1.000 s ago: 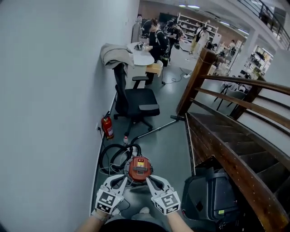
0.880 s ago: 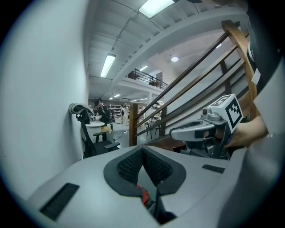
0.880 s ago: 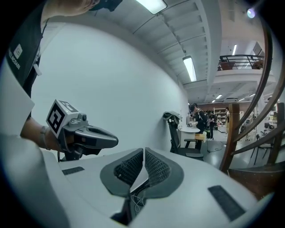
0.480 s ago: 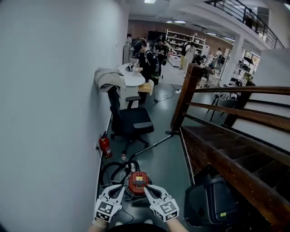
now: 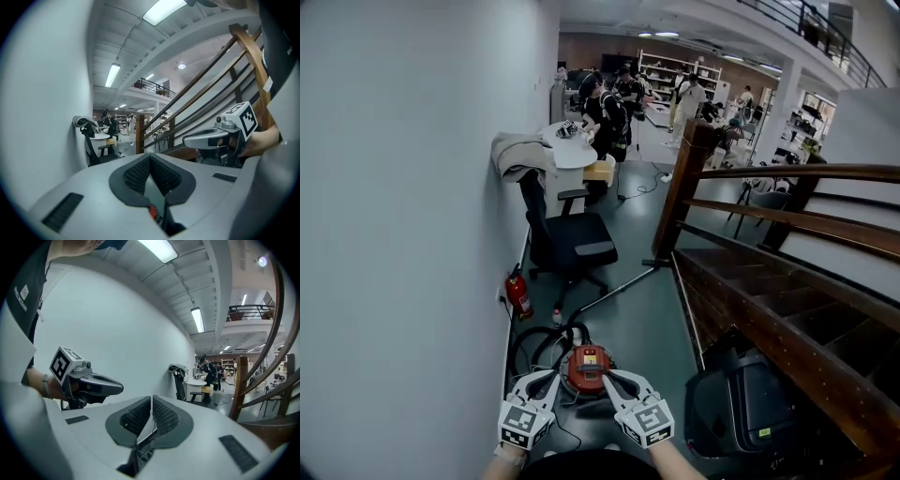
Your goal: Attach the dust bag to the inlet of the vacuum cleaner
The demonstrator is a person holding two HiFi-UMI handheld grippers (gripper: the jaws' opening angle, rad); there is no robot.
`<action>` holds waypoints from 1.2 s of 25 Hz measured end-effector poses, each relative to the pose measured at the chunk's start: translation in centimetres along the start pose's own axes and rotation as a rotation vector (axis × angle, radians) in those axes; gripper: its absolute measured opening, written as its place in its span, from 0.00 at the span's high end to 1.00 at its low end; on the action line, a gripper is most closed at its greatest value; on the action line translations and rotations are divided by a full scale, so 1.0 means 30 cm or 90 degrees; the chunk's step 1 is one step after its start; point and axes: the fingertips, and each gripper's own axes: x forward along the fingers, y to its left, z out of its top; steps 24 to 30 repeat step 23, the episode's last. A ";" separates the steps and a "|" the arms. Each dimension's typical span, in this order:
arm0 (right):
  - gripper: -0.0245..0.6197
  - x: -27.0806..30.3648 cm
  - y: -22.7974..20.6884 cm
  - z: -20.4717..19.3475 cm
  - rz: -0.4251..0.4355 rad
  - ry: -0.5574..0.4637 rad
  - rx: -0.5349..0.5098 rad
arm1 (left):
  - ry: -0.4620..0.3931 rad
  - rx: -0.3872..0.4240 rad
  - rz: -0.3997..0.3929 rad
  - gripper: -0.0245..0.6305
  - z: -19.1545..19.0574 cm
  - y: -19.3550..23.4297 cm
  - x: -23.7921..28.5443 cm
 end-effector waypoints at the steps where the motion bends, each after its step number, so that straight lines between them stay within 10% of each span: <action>1: 0.91 0.001 -0.006 0.002 -0.003 0.000 0.000 | -0.001 -0.001 -0.001 0.94 0.003 0.000 0.003; 30: 0.91 0.046 -0.013 0.017 -0.030 0.003 -0.001 | -0.007 -0.003 -0.013 0.94 0.026 0.057 0.006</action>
